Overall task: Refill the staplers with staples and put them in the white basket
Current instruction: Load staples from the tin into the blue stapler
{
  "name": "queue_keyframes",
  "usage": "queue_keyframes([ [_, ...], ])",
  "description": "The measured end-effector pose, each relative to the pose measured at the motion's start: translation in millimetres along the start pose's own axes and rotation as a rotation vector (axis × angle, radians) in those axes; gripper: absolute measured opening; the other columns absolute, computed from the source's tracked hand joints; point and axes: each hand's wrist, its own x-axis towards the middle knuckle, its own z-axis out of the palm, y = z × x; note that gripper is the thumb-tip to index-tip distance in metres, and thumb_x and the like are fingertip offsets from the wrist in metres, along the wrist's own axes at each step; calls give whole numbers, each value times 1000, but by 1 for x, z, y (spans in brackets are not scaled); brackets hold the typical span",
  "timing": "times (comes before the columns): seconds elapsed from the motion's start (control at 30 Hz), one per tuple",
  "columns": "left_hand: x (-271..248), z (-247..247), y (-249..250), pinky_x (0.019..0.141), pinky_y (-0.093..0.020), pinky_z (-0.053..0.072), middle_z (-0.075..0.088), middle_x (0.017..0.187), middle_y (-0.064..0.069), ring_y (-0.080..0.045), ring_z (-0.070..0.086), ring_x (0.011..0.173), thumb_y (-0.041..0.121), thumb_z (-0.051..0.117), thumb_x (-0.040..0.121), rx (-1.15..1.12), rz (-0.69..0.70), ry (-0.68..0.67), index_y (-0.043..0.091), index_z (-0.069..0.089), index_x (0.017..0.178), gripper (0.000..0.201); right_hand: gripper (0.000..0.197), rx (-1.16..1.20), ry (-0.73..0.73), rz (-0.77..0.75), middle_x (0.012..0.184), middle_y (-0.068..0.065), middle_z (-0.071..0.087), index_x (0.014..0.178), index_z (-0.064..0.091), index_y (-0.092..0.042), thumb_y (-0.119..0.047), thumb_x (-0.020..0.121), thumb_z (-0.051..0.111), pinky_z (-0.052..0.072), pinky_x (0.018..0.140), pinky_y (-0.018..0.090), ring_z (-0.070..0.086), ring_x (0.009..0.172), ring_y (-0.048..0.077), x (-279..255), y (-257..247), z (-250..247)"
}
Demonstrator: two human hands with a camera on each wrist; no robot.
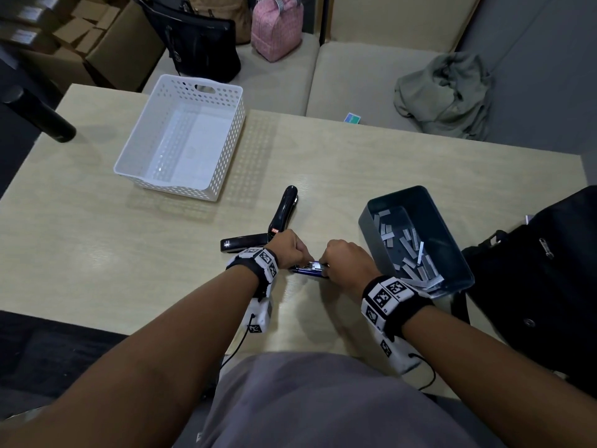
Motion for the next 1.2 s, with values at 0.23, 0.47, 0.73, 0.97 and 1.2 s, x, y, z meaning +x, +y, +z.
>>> queue_keyframes([
  [0.23,0,1,-1,65,-25,53,76,84,-20,-19,67,71,-10,59,67,-14,1,0,11,77,67,27,23,25,24,29,105,11,63,108,74,-13,-22,88,65,39,66,29,65,92,32,0,0,4],
  [0.47,-2,1,-1,67,-28,56,76,83,-19,-19,66,70,-9,61,68,-18,-1,12,8,78,71,24,23,53,60,16,99,8,65,105,75,-17,-19,85,64,42,67,31,64,90,30,-2,5,9],
  [0.73,-2,5,2,61,-23,53,74,72,-13,-8,61,53,-5,67,68,9,-12,68,1,77,73,13,24,139,108,38,94,8,69,100,69,-14,-21,77,72,44,67,33,64,87,31,-2,9,12],
  [0.97,-8,5,6,63,-24,52,71,67,1,-6,60,57,11,83,68,102,36,32,9,77,77,10,35,208,113,55,97,7,69,112,68,-17,-21,77,74,50,74,35,65,90,29,0,11,16],
  [1.2,-39,-4,-8,71,-39,51,53,116,-7,-26,53,107,13,65,80,996,246,12,20,50,125,49,28,207,117,41,99,3,70,107,69,-18,-22,79,69,38,64,28,64,87,25,-4,15,16],
])
